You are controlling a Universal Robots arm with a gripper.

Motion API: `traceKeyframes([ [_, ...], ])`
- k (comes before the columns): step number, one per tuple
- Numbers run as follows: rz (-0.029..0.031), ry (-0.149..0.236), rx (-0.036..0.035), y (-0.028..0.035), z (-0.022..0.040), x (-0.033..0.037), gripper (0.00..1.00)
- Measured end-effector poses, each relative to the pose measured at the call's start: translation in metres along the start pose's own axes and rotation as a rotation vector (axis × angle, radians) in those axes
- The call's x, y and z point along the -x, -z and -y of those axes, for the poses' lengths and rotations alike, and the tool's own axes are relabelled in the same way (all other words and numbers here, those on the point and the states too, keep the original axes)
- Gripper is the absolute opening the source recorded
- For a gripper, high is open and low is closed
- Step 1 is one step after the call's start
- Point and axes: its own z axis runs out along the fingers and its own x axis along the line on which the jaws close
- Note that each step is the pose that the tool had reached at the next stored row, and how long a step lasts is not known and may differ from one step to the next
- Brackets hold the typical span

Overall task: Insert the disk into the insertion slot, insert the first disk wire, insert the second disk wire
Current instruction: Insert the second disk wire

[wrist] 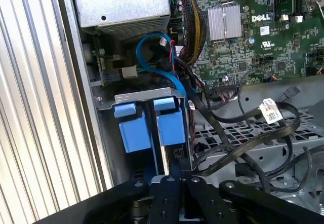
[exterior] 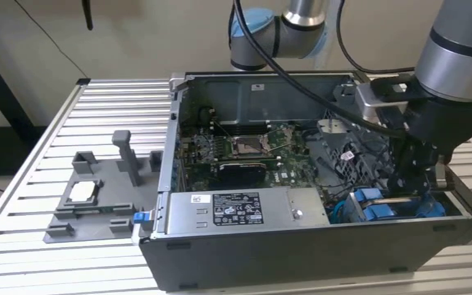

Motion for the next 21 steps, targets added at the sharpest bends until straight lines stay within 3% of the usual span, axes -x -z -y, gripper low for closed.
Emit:
traceKeyframes([
  [3,0.005,0.002,0.0009,0.0057,0.0007,0.0003,0.11],
  [7,0.0102,0.026,0.0048,0.0085,0.001,0.0011,0.11],
  [11,0.0115,0.031,0.0052,0.0214,0.0019,0.0021,0.12],
  [14,0.0121,0.03,0.0056,0.0299,0.0014,0.004,0.25],
  [21,0.0122,0.031,0.0062,0.0345,-0.0035,0.0155,0.25],
])
